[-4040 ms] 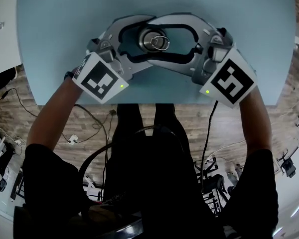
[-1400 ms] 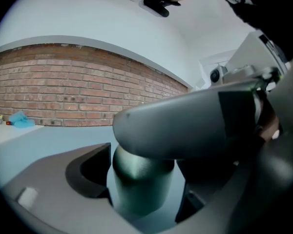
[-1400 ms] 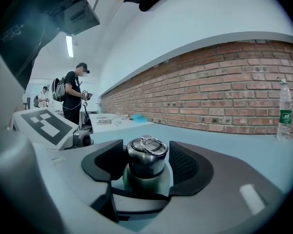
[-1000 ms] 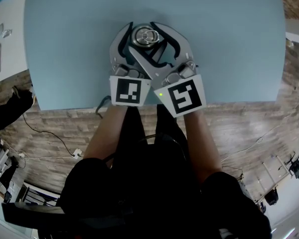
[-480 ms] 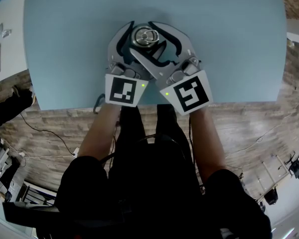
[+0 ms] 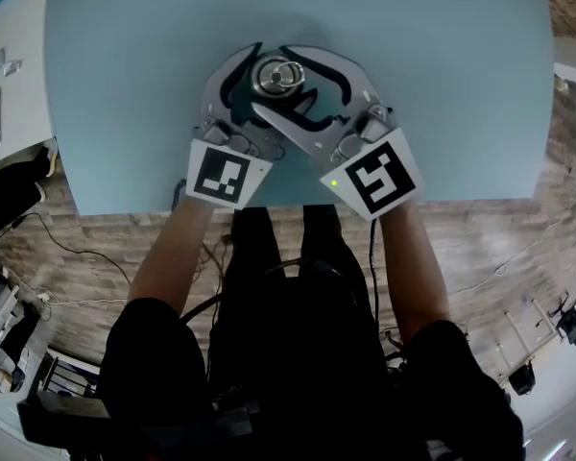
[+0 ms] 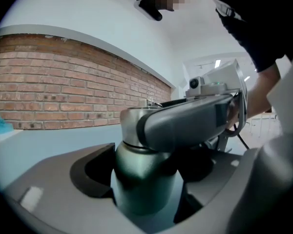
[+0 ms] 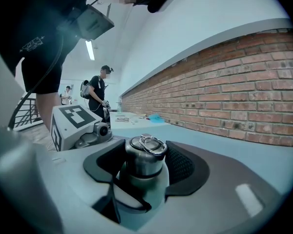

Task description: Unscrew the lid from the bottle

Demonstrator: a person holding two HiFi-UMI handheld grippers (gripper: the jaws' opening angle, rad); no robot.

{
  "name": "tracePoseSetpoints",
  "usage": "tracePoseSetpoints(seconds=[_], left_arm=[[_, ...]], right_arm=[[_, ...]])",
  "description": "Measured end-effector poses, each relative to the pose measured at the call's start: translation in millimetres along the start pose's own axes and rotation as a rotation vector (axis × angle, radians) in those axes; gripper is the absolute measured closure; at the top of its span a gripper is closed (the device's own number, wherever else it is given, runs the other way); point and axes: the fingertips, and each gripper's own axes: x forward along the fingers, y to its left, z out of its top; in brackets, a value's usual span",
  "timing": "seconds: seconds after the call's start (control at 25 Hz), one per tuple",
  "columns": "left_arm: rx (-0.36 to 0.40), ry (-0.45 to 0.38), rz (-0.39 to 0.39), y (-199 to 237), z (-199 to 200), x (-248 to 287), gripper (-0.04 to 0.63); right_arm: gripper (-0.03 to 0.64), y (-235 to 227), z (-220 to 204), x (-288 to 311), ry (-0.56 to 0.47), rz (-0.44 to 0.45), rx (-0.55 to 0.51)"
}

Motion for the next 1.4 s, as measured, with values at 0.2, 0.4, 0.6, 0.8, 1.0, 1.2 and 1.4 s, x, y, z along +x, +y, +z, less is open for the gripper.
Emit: tracePoseSetpoints(seconds=[0.2, 0.4, 0.6, 0.8, 1.0, 1.2, 1.4], left_arm=[[0.018, 0.016, -0.083, -5, -1, -1, 0.227], [0.031, 0.04, -0.158, -7, -4, -3, 0.227], [0.041, 0.054, -0.235, -8, -4, -2, 0.226], [0.059, 0.073, -0.33, -14, -4, 0, 0.225], [0.071, 0.081, -0.391, -17, -3, 1, 0.225], [0.079, 0.09, -0.461, -19, -4, 1, 0.225], [0.116, 0.122, -0.561, -21, -3, 0, 0.225]], right_arm=[[0.356, 3, 0, -2, 0.014, 0.068, -0.02], [0.356, 4, -1, 0, 0.02, 0.13, -0.03], [0.356, 4, 1, -1, 0.031, 0.2, -0.055], [0.356, 4, 1, -5, 0.039, 0.292, -0.072], [0.356, 3, 1, -7, 0.048, 0.362, -0.083], [0.356, 4, 1, -8, 0.057, 0.425, -0.101], [0.356, 5, 4, -8, 0.071, 0.519, -0.148]])
